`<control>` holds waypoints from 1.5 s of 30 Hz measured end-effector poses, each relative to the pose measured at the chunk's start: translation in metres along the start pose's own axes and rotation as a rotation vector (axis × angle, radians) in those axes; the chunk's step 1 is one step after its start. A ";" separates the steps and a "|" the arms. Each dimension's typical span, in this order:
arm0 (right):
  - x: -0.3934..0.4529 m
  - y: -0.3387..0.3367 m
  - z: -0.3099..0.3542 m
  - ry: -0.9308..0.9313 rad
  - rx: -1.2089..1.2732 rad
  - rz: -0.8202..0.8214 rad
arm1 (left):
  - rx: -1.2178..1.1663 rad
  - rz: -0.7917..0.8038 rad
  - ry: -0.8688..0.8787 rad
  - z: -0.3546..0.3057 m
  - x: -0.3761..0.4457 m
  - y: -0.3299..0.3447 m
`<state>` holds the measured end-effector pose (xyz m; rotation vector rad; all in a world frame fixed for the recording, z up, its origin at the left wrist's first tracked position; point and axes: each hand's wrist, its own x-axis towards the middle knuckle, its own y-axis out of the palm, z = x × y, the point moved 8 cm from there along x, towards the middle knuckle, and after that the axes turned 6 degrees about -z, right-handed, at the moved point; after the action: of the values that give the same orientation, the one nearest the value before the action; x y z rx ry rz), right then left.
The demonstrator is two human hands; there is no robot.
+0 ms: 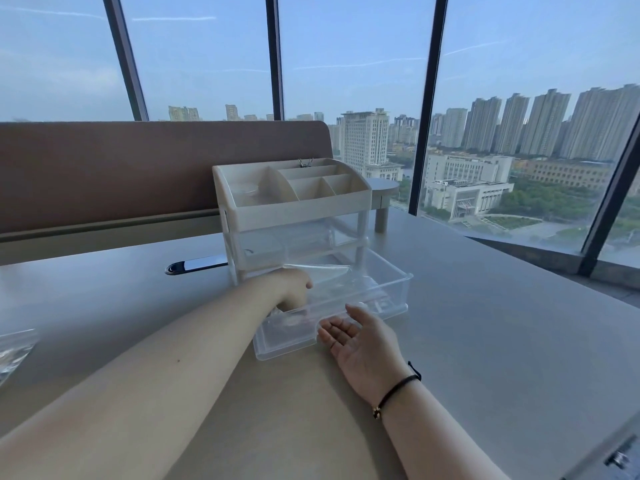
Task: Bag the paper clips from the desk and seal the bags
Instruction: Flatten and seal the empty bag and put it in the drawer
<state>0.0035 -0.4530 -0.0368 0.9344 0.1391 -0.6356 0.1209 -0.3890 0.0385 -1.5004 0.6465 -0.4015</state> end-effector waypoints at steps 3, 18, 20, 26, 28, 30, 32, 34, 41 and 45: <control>0.001 0.000 0.000 -0.004 -0.017 0.000 | 0.040 0.020 -0.095 0.010 0.003 0.003; 0.013 0.001 -0.003 0.000 -0.034 0.006 | 0.158 -0.274 -0.023 0.021 -0.005 -0.014; 0.012 0.004 -0.004 0.022 -0.031 0.035 | -0.045 -0.445 -0.035 0.032 -0.011 -0.026; 0.008 0.024 -0.003 0.080 -0.060 0.067 | -0.570 -0.879 -0.035 0.070 -0.057 -0.048; 0.017 0.032 -0.006 0.091 -0.067 0.085 | -0.590 -0.955 -0.010 0.082 -0.072 -0.040; 0.032 0.039 -0.009 0.086 -0.050 0.102 | -0.583 -0.995 -0.004 0.094 -0.084 -0.028; 0.047 0.046 -0.010 0.072 -0.030 0.121 | -0.582 -1.009 -0.016 0.109 -0.095 -0.014; 0.059 0.052 -0.012 0.057 -0.022 0.133 | -0.605 -0.966 -0.043 0.126 -0.106 0.005; 0.085 0.060 -0.012 -0.004 -0.051 0.122 | -0.551 -0.859 -0.059 0.188 -0.150 0.045; 0.084 0.057 -0.013 -0.061 -0.064 0.070 | -0.508 -0.821 -0.075 0.217 -0.172 0.051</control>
<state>0.1055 -0.4565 -0.0363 0.8539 0.0714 -0.5916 0.1148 -0.1099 0.0022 -2.2359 0.0270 -0.8391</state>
